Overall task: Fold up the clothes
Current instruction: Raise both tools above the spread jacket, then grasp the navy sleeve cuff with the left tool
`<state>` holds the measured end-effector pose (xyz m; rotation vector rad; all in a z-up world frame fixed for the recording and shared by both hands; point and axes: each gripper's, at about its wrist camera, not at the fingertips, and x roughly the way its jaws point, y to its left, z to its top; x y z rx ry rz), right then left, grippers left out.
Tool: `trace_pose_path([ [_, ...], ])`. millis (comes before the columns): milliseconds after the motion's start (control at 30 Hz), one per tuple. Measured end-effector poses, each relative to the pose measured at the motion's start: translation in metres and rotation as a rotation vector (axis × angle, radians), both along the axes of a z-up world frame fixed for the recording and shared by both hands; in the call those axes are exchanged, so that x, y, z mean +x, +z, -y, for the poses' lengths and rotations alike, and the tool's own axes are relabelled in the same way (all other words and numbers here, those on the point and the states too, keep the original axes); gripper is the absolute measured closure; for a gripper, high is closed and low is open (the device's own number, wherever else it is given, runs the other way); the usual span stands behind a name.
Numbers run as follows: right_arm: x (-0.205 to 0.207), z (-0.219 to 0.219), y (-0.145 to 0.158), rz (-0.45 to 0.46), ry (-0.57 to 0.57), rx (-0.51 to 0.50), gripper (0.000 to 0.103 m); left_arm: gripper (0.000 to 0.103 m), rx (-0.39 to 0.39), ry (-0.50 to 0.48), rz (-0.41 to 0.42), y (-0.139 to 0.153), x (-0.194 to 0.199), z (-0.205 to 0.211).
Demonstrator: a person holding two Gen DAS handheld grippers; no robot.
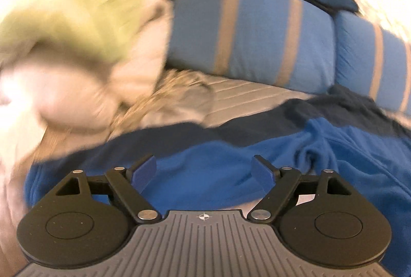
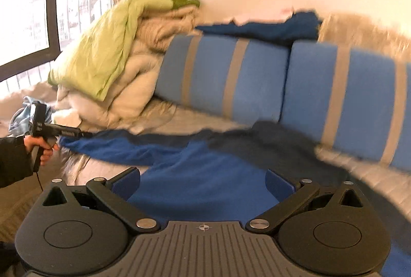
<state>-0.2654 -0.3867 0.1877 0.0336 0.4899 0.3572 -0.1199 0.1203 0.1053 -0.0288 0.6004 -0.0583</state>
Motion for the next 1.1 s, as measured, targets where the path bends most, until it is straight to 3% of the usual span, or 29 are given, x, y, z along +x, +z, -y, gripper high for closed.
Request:
trace_pose_path([
  [133,0.003,-0.01,-0.029,-0.044,-0.004,0.054,0.0,0.022,-0.197,0.171,-0.043,-0.026,-0.018,-0.054],
  [267,0.002,-0.011,-0.058,-0.069,-0.025,0.141,0.0,0.022,-0.416,0.289,-0.08,-0.056,-0.035,-0.105],
  [367,0.003,-0.012,-0.071,-0.091,-0.041,0.148,0.001,0.022,-0.583,0.37,-0.081,-0.076,-0.046,-0.139],
  [467,0.001,-0.008,-0.071,-0.061,-0.03,0.181,0.0,0.022,-0.733,0.436,-0.048,-0.094,-0.053,-0.168],
  [600,0.002,-0.007,-0.074,-0.08,-0.025,0.183,0.0,0.022,-0.929,0.512,0.069,-0.111,-0.054,-0.197],
  [700,0.004,-0.008,-0.076,-0.088,-0.02,0.182,0.0,0.022,-1.011,0.556,0.127,-0.118,-0.047,-0.209],
  [900,0.009,-0.01,-0.079,-0.113,-0.018,0.177,0.0,0.023,-1.09,0.59,0.136,-0.123,-0.02,-0.216],
  [933,0.009,-0.011,-0.079,-0.114,-0.017,0.175,0.0,0.027,-1.09,0.591,0.129,-0.122,-0.017,-0.215],
  [1000,0.009,-0.012,-0.079,-0.113,-0.017,0.168,0.0,0.047,-1.063,0.597,0.105,-0.117,-0.012,-0.211],
  [1067,0.008,-0.015,-0.08,-0.111,-0.017,0.158,0.0,0.082,-1.025,0.605,0.079,-0.111,-0.006,-0.207],
  [1100,0.008,-0.015,-0.08,-0.111,-0.016,0.154,0.0,0.087,-1.006,0.609,0.066,-0.108,-0.003,-0.205],
])
